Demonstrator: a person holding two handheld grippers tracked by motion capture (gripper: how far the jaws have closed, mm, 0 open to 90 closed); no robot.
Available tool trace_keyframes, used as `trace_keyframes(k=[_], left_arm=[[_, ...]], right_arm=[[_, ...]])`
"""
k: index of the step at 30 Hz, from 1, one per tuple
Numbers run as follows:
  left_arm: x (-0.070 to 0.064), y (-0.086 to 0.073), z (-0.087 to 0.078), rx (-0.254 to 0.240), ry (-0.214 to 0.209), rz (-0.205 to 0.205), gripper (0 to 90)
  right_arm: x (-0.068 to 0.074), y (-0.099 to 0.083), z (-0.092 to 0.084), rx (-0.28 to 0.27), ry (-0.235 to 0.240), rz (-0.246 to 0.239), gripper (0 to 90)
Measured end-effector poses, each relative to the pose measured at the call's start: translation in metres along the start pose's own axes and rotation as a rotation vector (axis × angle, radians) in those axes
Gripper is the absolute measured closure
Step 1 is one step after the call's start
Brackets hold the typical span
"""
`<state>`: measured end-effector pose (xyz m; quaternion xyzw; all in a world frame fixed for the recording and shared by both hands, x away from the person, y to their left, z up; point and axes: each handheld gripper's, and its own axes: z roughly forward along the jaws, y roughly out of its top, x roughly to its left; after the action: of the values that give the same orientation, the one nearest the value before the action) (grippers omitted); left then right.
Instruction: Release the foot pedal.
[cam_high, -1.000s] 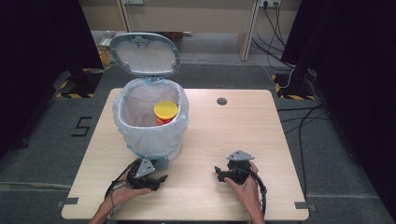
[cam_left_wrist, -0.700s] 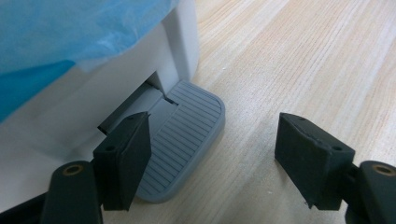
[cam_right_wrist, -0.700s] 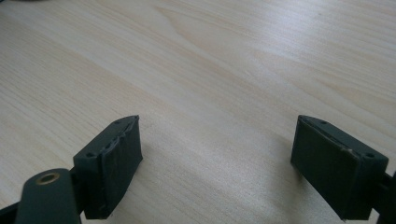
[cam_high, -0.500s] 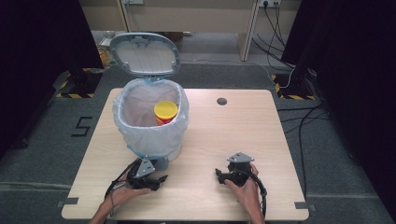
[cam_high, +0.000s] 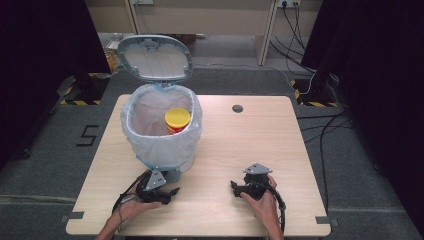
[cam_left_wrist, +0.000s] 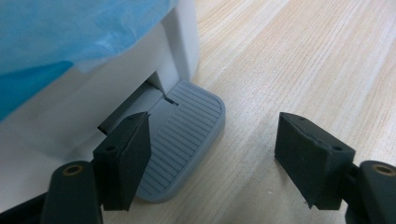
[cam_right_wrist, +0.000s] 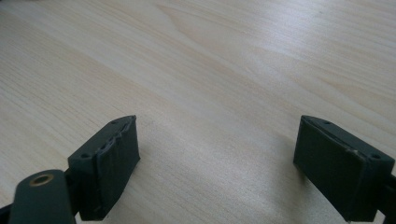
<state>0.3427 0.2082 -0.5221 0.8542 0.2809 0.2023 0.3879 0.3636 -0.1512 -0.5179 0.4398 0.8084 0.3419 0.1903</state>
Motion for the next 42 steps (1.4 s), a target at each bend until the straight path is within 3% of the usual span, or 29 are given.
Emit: trace_keyframes(k=[25,30,39,42], left_arm=[[0.000,0.002,0.000,-0.001,-0.003,-0.011,25.8],[0.003,0.000,-0.003,-0.027,-0.028,-0.050,25.5],[0.003,0.004,-0.011,-0.074,-0.016,-0.040,25.1],[0.004,0.006,-0.016,-0.068,-0.038,-0.033,23.7]], right_arm=[[0.000,0.000,0.000,-0.001,0.001,-0.001,14.0],[0.000,0.000,0.000,-0.001,0.001,0.000,14.0],[-0.001,0.000,0.000,0.001,0.005,-0.002,13.9],[-0.001,0.000,0.000,0.002,0.006,-0.002,13.8]])
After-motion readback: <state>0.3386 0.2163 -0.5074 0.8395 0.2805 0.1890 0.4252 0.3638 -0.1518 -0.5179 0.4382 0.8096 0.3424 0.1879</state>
